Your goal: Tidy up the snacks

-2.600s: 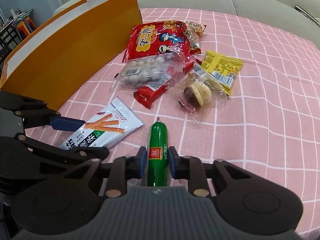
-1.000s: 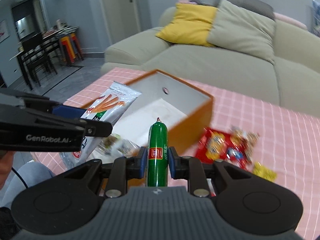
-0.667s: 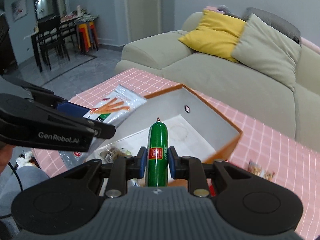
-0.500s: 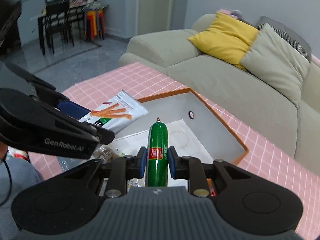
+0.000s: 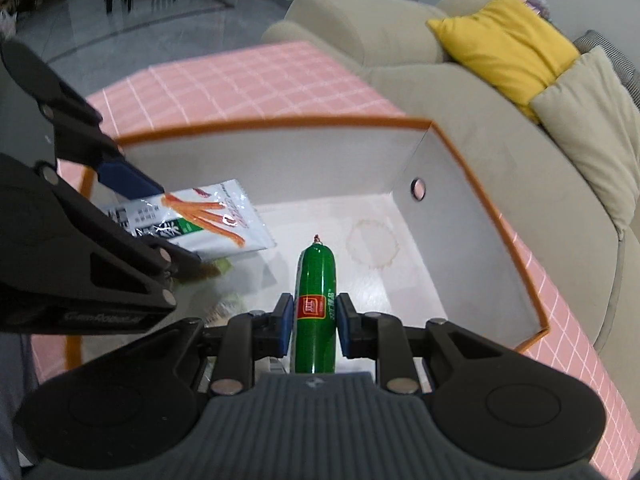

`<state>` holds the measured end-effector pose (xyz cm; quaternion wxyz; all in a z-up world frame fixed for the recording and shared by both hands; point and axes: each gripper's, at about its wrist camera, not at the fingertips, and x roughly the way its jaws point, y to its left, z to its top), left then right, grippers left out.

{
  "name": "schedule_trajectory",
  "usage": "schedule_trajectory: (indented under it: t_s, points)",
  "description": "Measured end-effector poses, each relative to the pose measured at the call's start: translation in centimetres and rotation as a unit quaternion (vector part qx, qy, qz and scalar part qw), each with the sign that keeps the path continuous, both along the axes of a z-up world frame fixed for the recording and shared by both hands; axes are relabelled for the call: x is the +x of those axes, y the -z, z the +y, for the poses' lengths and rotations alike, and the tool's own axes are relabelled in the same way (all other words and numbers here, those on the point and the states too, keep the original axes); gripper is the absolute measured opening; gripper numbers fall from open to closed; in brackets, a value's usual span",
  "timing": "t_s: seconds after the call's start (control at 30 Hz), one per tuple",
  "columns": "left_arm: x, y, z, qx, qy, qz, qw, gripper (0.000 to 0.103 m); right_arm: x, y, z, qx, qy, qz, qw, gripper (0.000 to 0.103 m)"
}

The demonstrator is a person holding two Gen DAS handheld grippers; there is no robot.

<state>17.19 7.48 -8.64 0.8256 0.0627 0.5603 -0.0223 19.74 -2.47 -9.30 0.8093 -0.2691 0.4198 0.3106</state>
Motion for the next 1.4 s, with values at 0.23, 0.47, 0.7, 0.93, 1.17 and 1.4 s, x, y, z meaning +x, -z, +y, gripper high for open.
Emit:
schedule_trajectory:
  t_s: [0.23,0.47,0.7,0.93,1.17,1.4]
  points:
    - [1.0,1.8,-0.7,0.012,0.014,0.029,0.9994,0.053,0.9,2.3,0.3,-0.027,-0.003,0.023,0.999,0.019]
    - [1.1,2.6,-1.1,0.016,0.019,0.04,0.9989,0.054,1.4,3.7,-0.1,-0.037,0.0,0.046,0.998,0.02]
    - [1.2,1.7,-0.9,0.012,0.026,0.041,0.9988,0.061,1.4,2.4,-0.5,-0.028,-0.002,0.039,0.999,0.035]
    - [0.1,-0.9,-0.4,0.001,0.011,0.006,0.9999,0.07,0.5,-0.2,-2.0,-0.008,0.025,0.011,1.0,0.05]
    - [-2.2,-3.9,-0.7,-0.011,-0.008,-0.05,0.9987,0.072,-1.5,-3.6,-4.3,0.044,0.069,-0.021,0.996,0.059]
    - [-4.8,-6.9,-1.4,-0.04,-0.02,-0.101,0.9939,0.072,-4.6,-6.7,-7.1,0.134,0.121,-0.036,0.983,0.063]
